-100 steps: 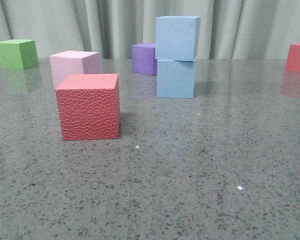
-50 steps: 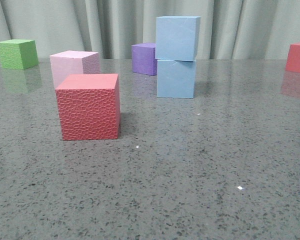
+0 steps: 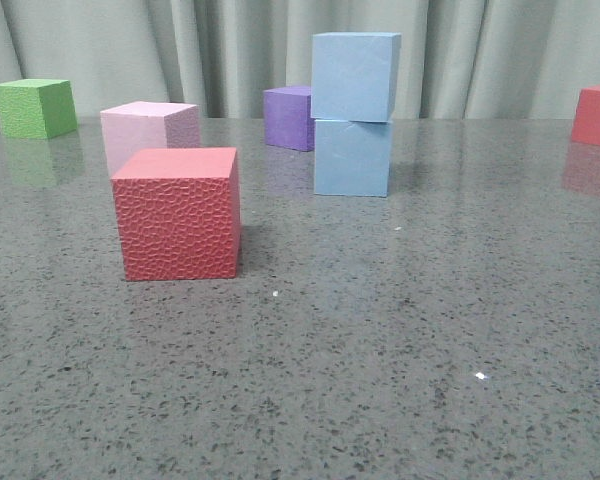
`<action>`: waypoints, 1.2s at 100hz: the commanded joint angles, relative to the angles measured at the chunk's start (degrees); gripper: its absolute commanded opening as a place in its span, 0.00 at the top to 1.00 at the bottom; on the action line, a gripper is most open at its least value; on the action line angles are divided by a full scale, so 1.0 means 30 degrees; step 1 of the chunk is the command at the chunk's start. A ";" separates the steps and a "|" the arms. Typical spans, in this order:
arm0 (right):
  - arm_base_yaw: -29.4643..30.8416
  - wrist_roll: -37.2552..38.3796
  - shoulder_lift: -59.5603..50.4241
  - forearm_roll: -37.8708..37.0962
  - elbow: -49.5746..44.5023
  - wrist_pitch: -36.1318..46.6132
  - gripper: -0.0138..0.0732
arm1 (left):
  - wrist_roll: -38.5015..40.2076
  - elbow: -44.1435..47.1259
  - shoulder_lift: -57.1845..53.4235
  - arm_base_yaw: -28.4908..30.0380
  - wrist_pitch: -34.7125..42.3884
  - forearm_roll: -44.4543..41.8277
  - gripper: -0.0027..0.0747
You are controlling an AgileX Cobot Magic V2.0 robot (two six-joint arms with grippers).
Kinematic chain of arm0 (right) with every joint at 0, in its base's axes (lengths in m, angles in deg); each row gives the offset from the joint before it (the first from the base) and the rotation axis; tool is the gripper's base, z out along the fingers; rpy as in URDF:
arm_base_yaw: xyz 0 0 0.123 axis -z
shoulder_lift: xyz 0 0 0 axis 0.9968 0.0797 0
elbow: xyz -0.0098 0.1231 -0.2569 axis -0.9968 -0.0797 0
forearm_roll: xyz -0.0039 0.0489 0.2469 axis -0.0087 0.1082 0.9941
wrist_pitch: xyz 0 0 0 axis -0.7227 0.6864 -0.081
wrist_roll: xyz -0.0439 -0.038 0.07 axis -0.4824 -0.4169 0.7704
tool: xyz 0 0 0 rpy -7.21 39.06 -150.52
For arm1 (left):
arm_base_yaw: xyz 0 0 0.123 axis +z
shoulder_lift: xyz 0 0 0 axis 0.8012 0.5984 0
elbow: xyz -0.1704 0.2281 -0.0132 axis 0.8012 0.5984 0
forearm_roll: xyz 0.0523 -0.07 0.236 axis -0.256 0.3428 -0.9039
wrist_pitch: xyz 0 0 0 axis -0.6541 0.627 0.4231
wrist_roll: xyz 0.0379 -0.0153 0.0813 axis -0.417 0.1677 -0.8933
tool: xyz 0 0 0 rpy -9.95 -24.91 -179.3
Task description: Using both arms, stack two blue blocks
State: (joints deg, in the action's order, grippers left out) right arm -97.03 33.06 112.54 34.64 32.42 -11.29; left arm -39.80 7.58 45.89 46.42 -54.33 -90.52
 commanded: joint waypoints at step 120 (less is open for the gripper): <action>0.0116 -0.0102 -0.0059 -0.0492 0.0447 0.1169 0.98 | -0.0011 1.4490 -1.2504 0.2595 1.3007 0.0589 0.99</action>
State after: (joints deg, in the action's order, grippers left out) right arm -97.03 33.06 112.54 34.64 32.42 -11.29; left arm -39.78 49.23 10.24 54.06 -22.19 -88.31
